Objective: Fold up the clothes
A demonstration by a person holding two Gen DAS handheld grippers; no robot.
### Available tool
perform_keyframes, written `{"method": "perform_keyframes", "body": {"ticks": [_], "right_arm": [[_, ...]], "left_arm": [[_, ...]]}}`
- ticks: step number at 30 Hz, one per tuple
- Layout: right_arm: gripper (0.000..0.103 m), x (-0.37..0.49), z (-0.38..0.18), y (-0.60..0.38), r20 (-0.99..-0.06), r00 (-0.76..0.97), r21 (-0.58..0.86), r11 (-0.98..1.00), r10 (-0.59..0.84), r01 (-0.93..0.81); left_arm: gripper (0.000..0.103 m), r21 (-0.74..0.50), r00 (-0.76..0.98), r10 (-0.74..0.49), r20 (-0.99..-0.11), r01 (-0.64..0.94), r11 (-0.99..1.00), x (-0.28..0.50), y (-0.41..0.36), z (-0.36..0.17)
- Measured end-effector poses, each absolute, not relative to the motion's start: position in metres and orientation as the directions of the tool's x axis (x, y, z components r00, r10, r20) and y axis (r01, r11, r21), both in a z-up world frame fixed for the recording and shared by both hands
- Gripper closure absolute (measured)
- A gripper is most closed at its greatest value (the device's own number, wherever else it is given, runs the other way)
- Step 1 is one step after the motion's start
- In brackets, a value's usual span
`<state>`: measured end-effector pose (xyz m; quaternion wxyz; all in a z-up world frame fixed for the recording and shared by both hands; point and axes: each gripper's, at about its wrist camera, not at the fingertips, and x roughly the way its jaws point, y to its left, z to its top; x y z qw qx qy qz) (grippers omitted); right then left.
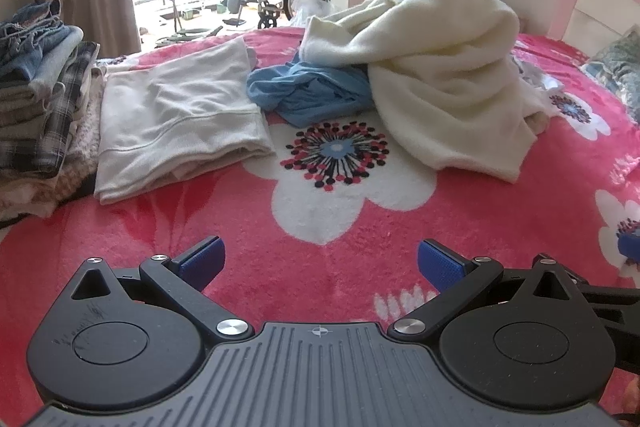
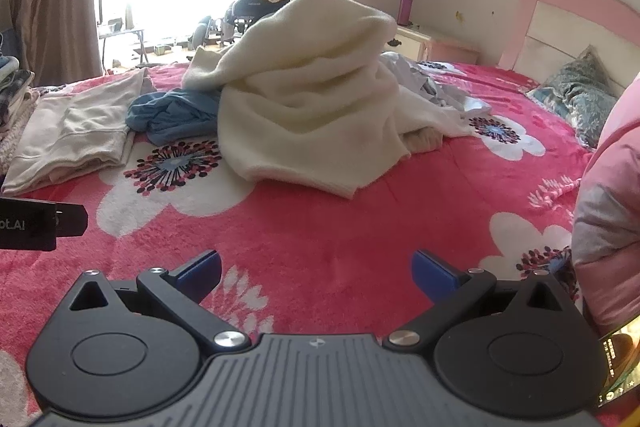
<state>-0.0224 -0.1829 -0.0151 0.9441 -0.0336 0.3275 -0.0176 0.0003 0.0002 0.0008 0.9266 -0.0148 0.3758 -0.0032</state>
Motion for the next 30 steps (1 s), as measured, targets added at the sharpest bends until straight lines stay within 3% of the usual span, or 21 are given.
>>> {"method": "perform_keyframes", "body": {"ticks": [10, 30], "right_arm": [[0.0, -0.025, -0.024, -0.188, -0.625, 0.78, -0.054, 0.999, -0.04, 0.008], [0.0, -0.023, -0.026, -0.187, -0.656, 0.752, -0.079, 0.997, -0.064, 0.017]], "left_arm": [[0.0, -0.09, 0.694, -0.057, -0.718, -0.011, 0.996, -0.001, 0.004, -0.009], [0.0, -0.013, 0.695, -0.008, -0.719, -0.003, 1.0, -0.005, -0.002, -0.01]]}}
